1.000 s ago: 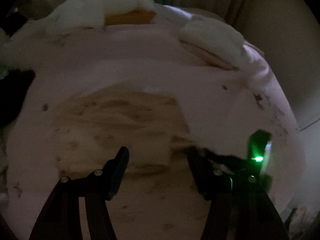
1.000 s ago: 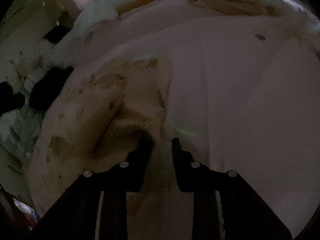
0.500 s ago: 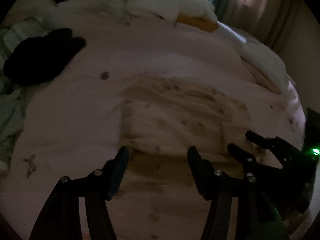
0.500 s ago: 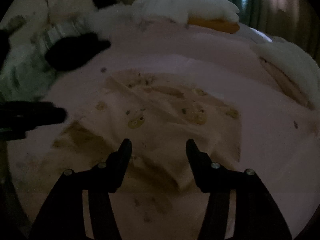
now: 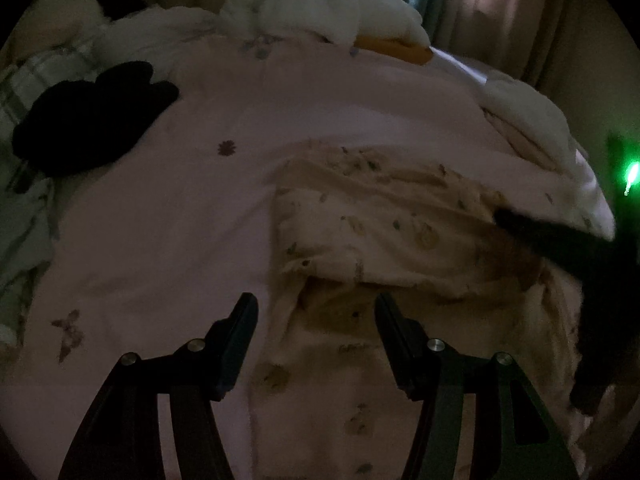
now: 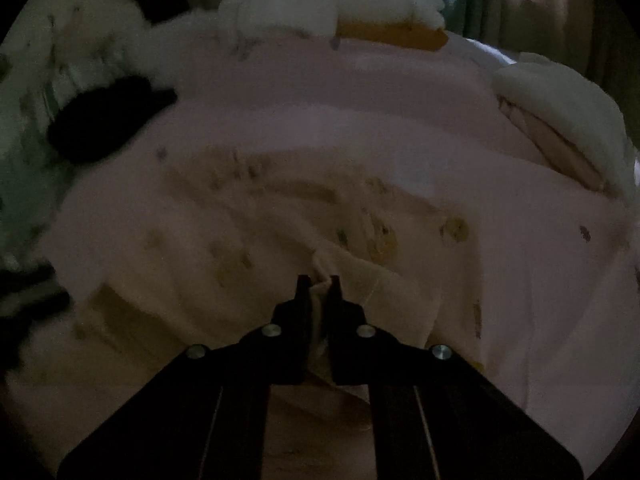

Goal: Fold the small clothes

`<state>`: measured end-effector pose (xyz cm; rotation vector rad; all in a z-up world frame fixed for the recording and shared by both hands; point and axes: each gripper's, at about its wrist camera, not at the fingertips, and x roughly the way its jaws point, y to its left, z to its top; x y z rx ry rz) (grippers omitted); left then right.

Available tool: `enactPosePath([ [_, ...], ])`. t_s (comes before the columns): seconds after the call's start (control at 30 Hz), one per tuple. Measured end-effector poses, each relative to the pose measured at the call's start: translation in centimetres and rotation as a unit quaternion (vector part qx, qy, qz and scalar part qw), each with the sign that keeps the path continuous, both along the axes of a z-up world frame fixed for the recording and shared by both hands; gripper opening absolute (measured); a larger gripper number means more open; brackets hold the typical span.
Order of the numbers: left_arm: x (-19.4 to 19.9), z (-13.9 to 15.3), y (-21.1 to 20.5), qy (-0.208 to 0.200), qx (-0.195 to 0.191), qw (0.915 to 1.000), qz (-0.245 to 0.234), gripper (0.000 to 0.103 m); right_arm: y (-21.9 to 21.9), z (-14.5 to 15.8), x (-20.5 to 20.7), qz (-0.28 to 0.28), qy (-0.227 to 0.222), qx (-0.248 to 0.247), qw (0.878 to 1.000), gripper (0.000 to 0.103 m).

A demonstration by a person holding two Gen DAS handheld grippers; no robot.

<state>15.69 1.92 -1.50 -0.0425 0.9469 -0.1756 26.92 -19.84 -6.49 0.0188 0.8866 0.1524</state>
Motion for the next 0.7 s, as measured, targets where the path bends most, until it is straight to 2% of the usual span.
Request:
enactPosePath([
  [0.17, -0.7, 0.3, 1.0, -0.024, 0.002, 0.9997, 0.009, 0.06, 1.9, 4.7, 1.2, 0.022, -0.04, 0.094, 0.994, 0.007],
  [0.33, -0.5, -0.2, 2.1, -0.019, 0.009, 0.9996, 0.02, 0.06, 5.3, 10.1, 2.2, 0.066, -0.082, 0.189, 0.976, 0.007],
  [0.43, -0.4, -0.5, 2.8, -0.019, 0.011, 0.9994, 0.026, 0.06, 4.6, 11.5, 2.0, 0.054, -0.11, 0.191, 0.974, 0.007],
  [0.57, 0.1, -1.4, 3.7, -0.007, 0.011, 0.9993, 0.036, 0.06, -0.5, 10.2, 0.8, -0.005, -0.111, 0.182, 0.977, 0.007],
  [0.7, 0.7, -2.6, 3.6, 0.019, -0.009, 0.9987, 0.047, 0.06, -7.6, 4.6, -0.3, -0.083, -0.058, 0.131, 0.986, 0.007],
])
